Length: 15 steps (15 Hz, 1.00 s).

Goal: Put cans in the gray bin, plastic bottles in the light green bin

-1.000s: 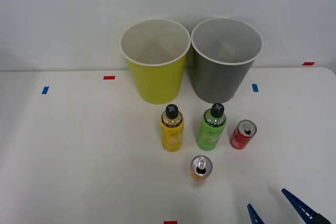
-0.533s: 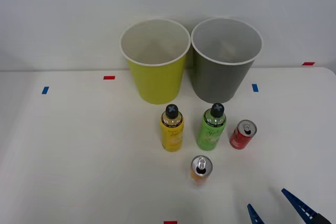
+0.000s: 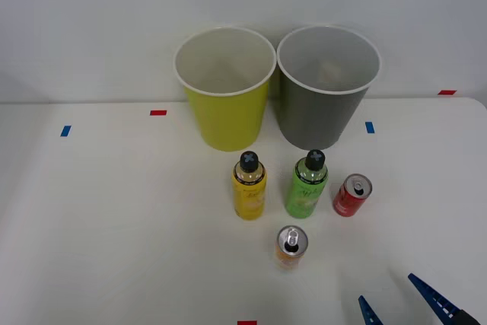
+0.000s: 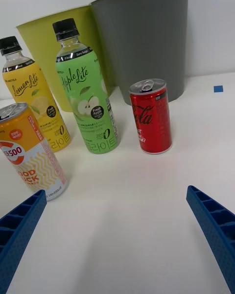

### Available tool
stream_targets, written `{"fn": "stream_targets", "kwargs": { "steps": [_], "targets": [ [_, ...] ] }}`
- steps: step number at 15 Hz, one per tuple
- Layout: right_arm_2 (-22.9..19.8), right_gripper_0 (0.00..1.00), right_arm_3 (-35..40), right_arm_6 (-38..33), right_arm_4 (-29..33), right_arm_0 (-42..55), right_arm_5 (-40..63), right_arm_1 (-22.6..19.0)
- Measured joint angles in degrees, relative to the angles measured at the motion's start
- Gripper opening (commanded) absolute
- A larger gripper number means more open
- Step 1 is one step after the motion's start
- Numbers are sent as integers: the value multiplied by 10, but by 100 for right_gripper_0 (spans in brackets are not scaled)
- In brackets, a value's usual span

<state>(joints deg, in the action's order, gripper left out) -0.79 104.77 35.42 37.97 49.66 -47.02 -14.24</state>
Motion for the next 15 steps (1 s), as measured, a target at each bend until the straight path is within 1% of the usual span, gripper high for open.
{"fn": "stream_targets", "kwargs": {
  "steps": [15],
  "targets": [
    [0, 100, 0, 0, 0, 0, 0, 0]
  ]
}}
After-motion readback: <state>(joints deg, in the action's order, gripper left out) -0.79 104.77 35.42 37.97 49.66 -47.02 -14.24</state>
